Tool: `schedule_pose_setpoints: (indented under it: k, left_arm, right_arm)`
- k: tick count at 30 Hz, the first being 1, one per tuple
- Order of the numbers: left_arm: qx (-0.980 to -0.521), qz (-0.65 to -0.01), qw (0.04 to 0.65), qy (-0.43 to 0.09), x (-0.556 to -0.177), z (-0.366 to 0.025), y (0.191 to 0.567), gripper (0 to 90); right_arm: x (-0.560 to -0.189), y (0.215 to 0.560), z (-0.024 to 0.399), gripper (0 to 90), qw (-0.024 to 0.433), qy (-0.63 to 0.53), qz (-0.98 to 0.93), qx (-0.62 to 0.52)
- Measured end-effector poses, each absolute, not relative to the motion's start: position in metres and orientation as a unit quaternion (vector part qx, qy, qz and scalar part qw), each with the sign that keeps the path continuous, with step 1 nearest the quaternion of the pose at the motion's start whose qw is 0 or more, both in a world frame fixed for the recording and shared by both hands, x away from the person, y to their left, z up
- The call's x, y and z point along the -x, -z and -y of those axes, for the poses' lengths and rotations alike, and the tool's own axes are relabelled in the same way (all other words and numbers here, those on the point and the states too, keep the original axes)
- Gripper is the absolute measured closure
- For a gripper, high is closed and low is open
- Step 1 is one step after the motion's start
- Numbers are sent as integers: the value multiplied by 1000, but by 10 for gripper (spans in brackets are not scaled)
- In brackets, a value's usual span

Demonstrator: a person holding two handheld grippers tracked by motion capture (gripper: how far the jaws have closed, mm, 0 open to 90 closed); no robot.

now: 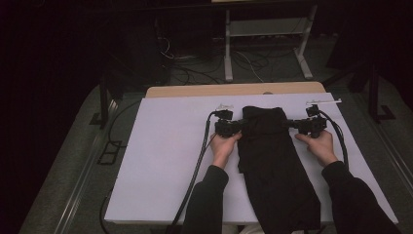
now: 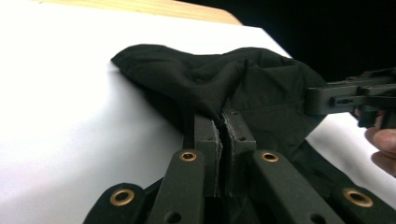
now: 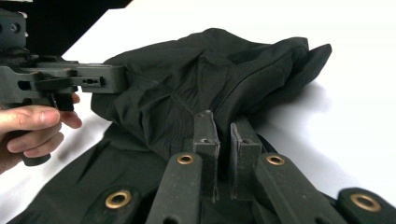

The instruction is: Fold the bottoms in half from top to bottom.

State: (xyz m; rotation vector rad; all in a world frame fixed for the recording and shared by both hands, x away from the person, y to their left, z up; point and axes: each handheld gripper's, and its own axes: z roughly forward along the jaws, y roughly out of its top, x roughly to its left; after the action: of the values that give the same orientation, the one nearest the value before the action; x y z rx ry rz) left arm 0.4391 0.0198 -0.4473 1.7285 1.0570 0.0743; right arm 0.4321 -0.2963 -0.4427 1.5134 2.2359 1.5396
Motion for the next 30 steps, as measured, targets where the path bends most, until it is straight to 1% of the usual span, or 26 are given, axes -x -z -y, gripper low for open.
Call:
schedule_pose_setpoints:
  k: [3,10,19,30]
  left_arm:
    - [-734,-427,527,-39,-431,-20,444,849]
    - [-742,-407,531,-37,-417,-23,436,849]
    - [-753,-372,539,-55,-394,-22,420,849]
    - [-748,-351,561,-48,-372,-26,413,849]
  right_arm:
    - [-424,441,296,826,24,-496,-720,-484]
    - [-406,443,295,826,24,-493,-724,-481]
    - [-384,430,298,826,18,-521,-712,-471]
    - [-363,422,309,826,11,-533,-708,-464]
